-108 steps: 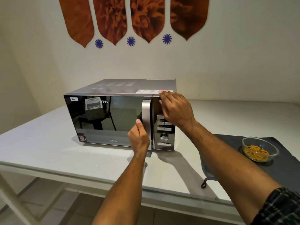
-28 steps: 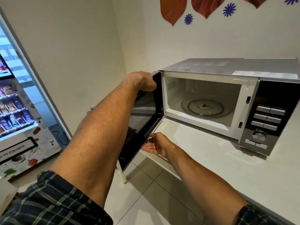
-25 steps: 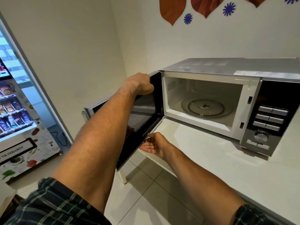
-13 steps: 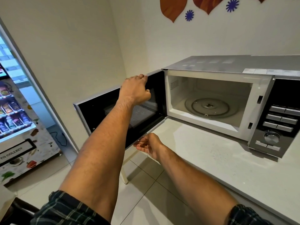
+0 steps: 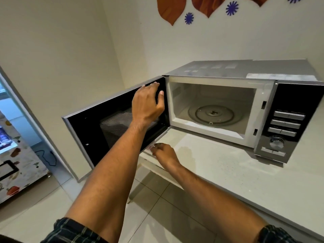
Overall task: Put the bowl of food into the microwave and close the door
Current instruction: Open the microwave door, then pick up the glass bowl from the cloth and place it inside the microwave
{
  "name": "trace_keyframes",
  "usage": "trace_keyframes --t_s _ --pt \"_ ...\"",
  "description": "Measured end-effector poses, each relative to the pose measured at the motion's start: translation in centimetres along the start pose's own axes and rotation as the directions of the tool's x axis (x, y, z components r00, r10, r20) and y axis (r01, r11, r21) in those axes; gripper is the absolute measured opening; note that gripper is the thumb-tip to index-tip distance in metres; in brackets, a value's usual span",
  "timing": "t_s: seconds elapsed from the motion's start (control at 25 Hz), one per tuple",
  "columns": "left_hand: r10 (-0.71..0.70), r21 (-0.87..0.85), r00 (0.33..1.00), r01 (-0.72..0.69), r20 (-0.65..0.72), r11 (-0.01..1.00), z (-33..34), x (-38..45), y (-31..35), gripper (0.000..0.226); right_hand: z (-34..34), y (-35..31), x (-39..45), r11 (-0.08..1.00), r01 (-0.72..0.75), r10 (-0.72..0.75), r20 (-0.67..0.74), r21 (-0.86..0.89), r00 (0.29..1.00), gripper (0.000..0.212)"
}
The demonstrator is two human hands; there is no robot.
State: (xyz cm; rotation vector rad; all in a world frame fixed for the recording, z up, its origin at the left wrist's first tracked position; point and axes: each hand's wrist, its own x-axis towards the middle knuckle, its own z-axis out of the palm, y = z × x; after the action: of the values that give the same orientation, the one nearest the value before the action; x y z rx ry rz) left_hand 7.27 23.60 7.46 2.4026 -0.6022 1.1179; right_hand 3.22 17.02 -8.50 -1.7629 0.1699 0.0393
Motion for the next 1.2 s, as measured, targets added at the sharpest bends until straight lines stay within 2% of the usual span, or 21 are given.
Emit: trace_keyframes --t_s 0.08,0.16,0.24,0.32,0.4,0.44,0.56,0.8,1.0,1.08,1.2 --pt "-0.060 -0.188 0.997 0.048 -0.055 0.981 2.1 -0.7 2.9 0.036 -3.5 0.7 -1.4 0.973 0.172 -0.197 -0.167 -0.152 0.966 0.038" --pt "-0.160 -0.376 0.984 0.122 -0.071 0.918 4.1 -1.5 5.9 0.030 -7.2 1.4 -3.0 0.922 0.314 -0.373 -0.307 -0.226 0.875 0.028" --pt "-0.237 -0.546 0.970 0.173 -0.048 0.820 6.4 -2.5 9.5 0.028 -11.6 2.1 -4.5 0.845 0.411 -0.529 -0.431 -0.341 0.731 0.022" --pt "-0.260 -0.657 0.966 0.189 -0.012 0.730 8.6 -3.7 13.4 0.029 -16.0 2.5 -6.2 0.745 0.450 -0.665 -0.496 -0.492 0.558 0.017" --pt "-0.254 -0.732 0.967 0.181 0.012 0.657 10.3 -5.0 17.0 0.030 -20.2 3.2 -7.8 0.661 0.416 -0.749 -0.516 -0.624 0.416 0.017" --pt "-0.251 -0.756 0.968 0.180 0.021 0.629 11.0 -5.5 18.5 0.032 -22.0 3.6 -8.5 0.630 0.385 -0.775 -0.515 -0.674 0.367 0.018" --pt "-0.224 -0.808 0.972 0.188 0.072 0.558 12.8 -7.0 23.1 0.038 -27.0 5.1 -11.1 0.605 0.268 -0.792 -0.534 -0.750 0.296 0.023" --pt "-0.088 -0.872 0.983 0.185 0.162 0.453 15.7 -10.1 31.2 0.039 -35.3 8.5 -16.4 0.644 0.075 -0.762 -0.631 -0.761 0.145 0.022" --pt "0.067 -0.877 0.965 0.200 0.253 0.438 17.6 -12.9 38.9 0.040 -42.1 11.4 -21.4 0.701 -0.127 -0.709 -0.706 -0.702 -0.008 0.015" --pt "0.142 -0.886 0.945 0.214 0.294 0.411 18.0 -13.7 41.9 0.040 -44.7 11.8 -23.2 0.714 -0.195 -0.692 -0.719 -0.672 -0.058 0.019" --pt "0.170 -0.863 0.883 0.359 0.438 0.357 18.7 -14.8 46.4 0.044 -48.3 12.2 -26.0 0.769 -0.263 -0.625 -0.772 -0.582 -0.119 0.024"
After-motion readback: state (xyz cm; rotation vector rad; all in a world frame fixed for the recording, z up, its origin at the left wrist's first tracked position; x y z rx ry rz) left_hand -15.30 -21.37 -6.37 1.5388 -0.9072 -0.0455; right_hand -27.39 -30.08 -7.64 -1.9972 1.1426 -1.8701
